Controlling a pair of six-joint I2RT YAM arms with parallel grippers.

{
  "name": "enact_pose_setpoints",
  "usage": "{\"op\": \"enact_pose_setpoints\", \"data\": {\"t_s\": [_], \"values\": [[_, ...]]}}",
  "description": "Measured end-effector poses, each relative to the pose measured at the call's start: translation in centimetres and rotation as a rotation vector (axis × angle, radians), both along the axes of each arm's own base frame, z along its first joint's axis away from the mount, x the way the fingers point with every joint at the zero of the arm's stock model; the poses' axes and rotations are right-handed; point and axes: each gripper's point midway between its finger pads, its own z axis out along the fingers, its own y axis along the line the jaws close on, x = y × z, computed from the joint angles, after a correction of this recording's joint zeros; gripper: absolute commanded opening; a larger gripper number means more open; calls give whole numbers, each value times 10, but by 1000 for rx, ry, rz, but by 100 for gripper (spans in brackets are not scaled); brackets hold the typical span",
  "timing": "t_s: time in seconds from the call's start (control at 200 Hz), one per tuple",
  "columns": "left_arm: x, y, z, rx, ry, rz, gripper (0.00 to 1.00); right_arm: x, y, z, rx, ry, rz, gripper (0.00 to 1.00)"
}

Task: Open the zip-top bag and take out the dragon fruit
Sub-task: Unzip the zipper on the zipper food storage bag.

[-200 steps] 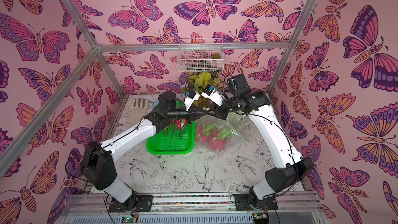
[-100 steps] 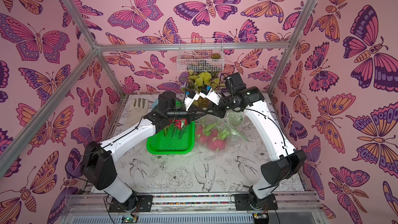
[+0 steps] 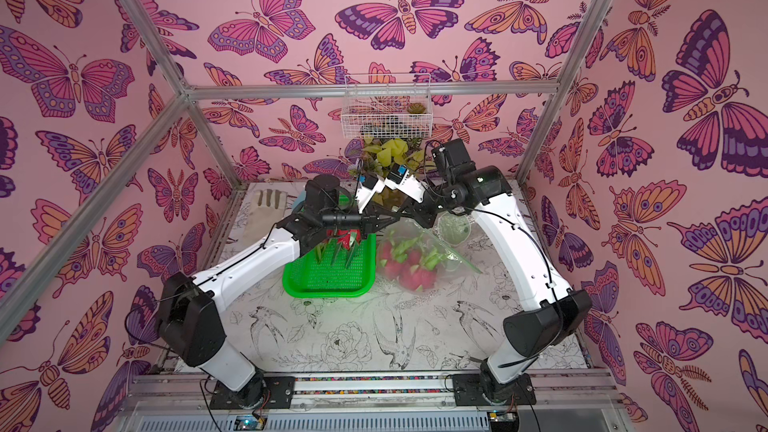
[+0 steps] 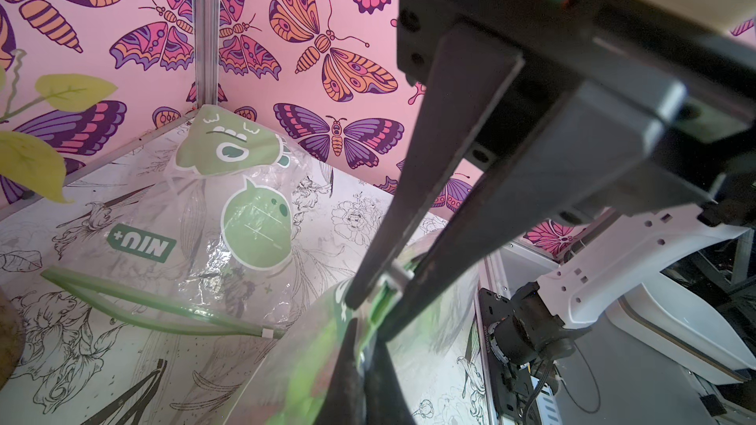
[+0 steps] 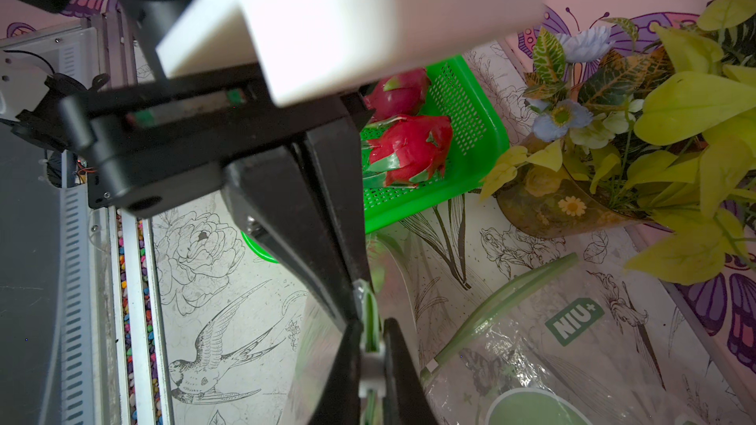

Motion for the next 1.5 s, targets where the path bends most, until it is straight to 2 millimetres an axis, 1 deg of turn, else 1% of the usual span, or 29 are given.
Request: {"op": "enact_pose_setpoints", "data": {"t_s": [0.01,0.025,0.05,0.075,0.105,0.13,0.215,0.451,0.651,0.726,0.871,0.951,0.992,1.072,1.282,1.347,1.422,1.497], "values": [[0,0,0,0,0,0,0,0,0,0,0,0,0,7],[0,0,0,0,1,-1,3,0,0,0,0,-1,1,6],[-1,0,0,0,1,-3,13,0,0,0,-1,-2,3,5],[-1,0,0,-1,2,-5,20,0,0,0,-1,-2,3,4],[-1,0,1,-1,0,-10,24,-1,0,0,-1,-2,6,3],[-1,1,0,1,6,-9,26,-2,-1,0,-2,-3,9,3],[-3,4,4,-11,-1,-34,26,-2,-4,0,-6,-3,12,0],[-16,4,14,-38,-36,-130,26,-6,-6,0,-4,-9,49,0],[-18,7,17,-57,-42,-203,27,-15,-8,3,1,-15,86,0],[-19,7,18,-67,-43,-236,30,-17,-8,3,0,-20,95,0],[-21,6,13,-72,-49,-277,31,-20,-7,4,9,-18,115,0],[-21,6,12,-71,-60,-282,37,-22,-6,4,13,-15,125,0],[-21,6,11,-70,-70,-282,38,-22,-6,4,15,-14,130,0],[-19,5,10,-66,-81,-278,33,-24,-6,4,18,-12,136,0],[-14,2,-2,-53,-76,-278,30,-25,-6,4,24,-7,141,0],[-13,1,-6,-50,-67,-280,18,-25,-5,4,25,-7,141,0],[-12,1,-7,-50,-72,-284,14,-25,-5,4,25,-6,141,0],[-14,1,-6,-54,-83,-295,0,-25,-6,4,25,-7,141,0]]}}
